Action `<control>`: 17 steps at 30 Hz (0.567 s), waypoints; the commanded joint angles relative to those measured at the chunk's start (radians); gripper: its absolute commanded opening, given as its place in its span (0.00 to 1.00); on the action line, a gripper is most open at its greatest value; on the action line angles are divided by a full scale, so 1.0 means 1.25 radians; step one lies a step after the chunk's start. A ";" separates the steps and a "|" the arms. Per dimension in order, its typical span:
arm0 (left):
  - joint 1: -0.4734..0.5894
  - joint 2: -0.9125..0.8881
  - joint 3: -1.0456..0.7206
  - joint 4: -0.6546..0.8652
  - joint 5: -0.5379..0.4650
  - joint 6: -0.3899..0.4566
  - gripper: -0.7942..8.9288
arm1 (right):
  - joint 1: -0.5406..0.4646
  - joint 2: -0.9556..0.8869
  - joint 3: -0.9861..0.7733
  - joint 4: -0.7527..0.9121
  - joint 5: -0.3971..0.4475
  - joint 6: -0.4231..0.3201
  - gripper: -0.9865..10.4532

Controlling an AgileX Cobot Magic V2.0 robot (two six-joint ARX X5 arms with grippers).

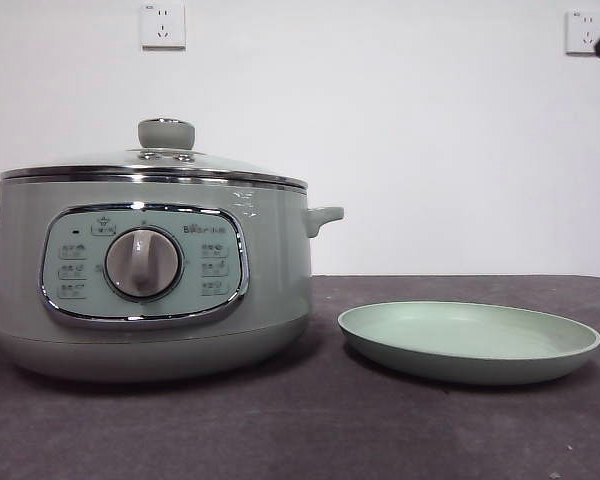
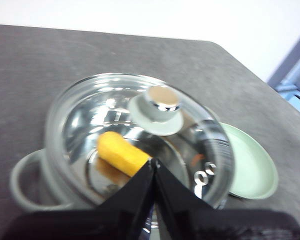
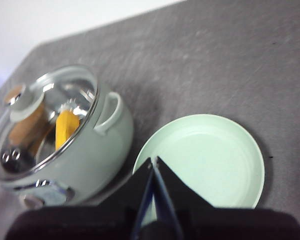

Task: Take the corn out from the steamer,put the corn on the plate,close the lid

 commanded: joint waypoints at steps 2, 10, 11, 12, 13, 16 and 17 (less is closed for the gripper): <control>0.000 0.064 0.059 -0.038 0.045 0.051 0.08 | 0.001 0.067 0.074 -0.060 -0.034 -0.103 0.09; 0.000 0.152 0.125 -0.061 0.068 0.079 0.41 | 0.001 0.155 0.157 -0.113 -0.044 -0.136 0.44; 0.000 0.160 0.126 -0.054 0.068 0.079 0.48 | 0.001 0.159 0.159 -0.113 -0.042 -0.134 0.45; 0.000 0.168 0.128 -0.048 0.067 0.077 0.51 | 0.001 0.164 0.161 -0.113 -0.042 -0.132 0.45; -0.002 0.179 0.133 -0.047 0.067 0.076 0.50 | 0.001 0.167 0.161 -0.112 -0.042 -0.132 0.45; -0.014 0.224 0.159 -0.046 0.047 0.076 0.50 | 0.001 0.174 0.161 -0.114 -0.043 -0.129 0.45; -0.021 0.243 0.172 -0.047 0.034 0.076 0.50 | 0.001 0.176 0.161 -0.114 -0.043 -0.128 0.45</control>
